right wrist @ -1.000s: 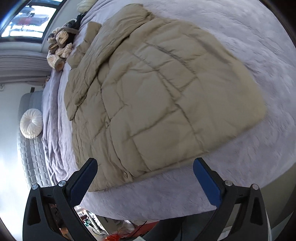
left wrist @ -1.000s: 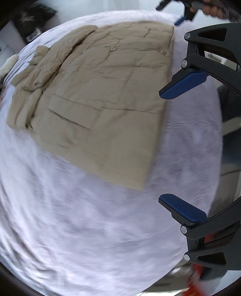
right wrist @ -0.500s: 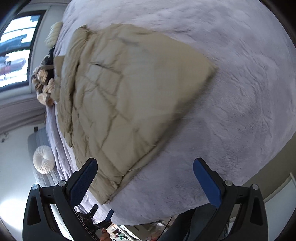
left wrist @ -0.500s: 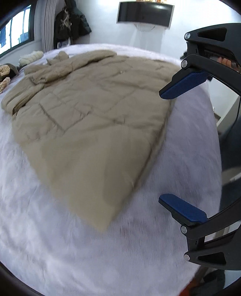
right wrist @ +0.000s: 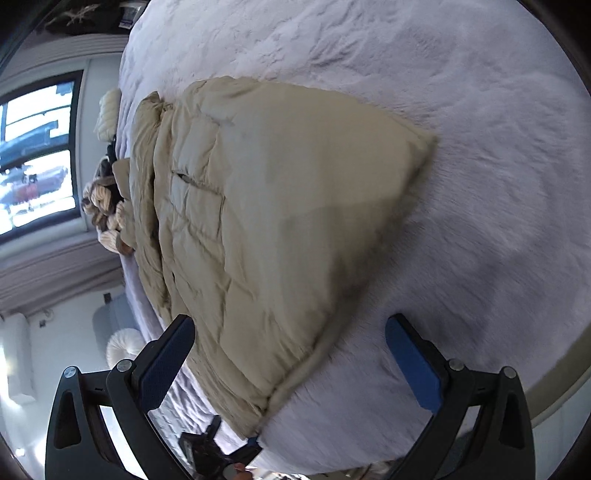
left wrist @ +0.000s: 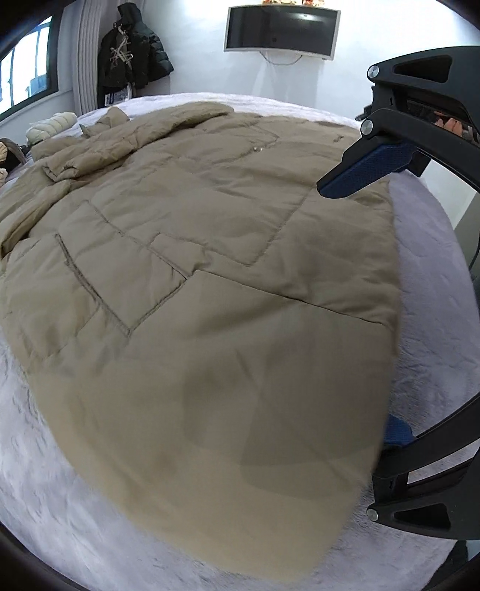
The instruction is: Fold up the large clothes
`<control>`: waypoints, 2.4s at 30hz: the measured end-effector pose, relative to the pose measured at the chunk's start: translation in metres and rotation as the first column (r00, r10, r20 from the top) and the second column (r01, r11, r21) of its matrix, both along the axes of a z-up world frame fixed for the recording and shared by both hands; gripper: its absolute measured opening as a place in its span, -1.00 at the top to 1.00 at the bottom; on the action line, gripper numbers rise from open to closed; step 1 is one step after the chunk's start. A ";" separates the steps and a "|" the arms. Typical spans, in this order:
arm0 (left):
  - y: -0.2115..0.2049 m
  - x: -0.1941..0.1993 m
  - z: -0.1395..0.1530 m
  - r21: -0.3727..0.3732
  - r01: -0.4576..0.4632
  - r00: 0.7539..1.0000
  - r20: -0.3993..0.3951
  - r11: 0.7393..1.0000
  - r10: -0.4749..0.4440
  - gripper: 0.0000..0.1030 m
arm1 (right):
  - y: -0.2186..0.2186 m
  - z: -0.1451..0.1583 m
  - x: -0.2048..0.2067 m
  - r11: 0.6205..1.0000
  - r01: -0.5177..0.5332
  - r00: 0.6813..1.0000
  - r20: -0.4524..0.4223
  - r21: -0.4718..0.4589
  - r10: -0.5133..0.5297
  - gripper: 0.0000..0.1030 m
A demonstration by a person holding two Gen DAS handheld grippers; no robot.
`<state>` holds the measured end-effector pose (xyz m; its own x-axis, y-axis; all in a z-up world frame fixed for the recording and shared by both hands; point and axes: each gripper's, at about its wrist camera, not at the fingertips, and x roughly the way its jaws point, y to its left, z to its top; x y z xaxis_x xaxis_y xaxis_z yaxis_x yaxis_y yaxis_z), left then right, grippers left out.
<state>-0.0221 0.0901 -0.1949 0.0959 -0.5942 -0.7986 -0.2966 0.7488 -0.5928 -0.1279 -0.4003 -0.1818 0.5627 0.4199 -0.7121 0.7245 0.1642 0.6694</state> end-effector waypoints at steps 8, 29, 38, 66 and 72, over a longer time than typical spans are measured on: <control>0.017 0.004 0.002 -0.050 -0.114 0.993 -0.027 0.992 0.112 0.34 | -0.007 -0.007 0.020 0.995 -0.012 0.997 0.083 0.095 0.005 -0.99; 0.016 0.077 0.150 -0.205 -0.089 0.962 0.237 0.975 0.137 0.78 | -0.035 0.092 0.104 0.966 -0.250 0.927 0.307 0.072 0.217 0.85; 0.009 0.138 0.208 -0.208 -0.112 0.909 0.374 0.972 0.185 0.78 | -0.051 0.160 0.198 0.938 -0.343 0.849 0.410 -0.055 0.334 0.85; -0.046 0.376 0.089 0.151 0.055 0.954 0.285 0.987 -0.097 0.70 | -0.061 0.068 0.424 0.921 -0.345 0.913 0.164 -0.181 0.374 0.80; -0.045 0.379 0.097 0.166 0.084 0.955 0.267 0.982 -0.127 0.67 | -0.061 0.063 0.432 0.918 -0.351 0.916 0.134 -0.186 0.377 0.71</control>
<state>0.3569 0.0448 -0.0982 0.2681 -0.4870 -0.8313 -0.0522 0.8542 -0.5173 0.3039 -0.4615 -0.1189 0.5057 0.5099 -0.6959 0.4772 0.5067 0.7180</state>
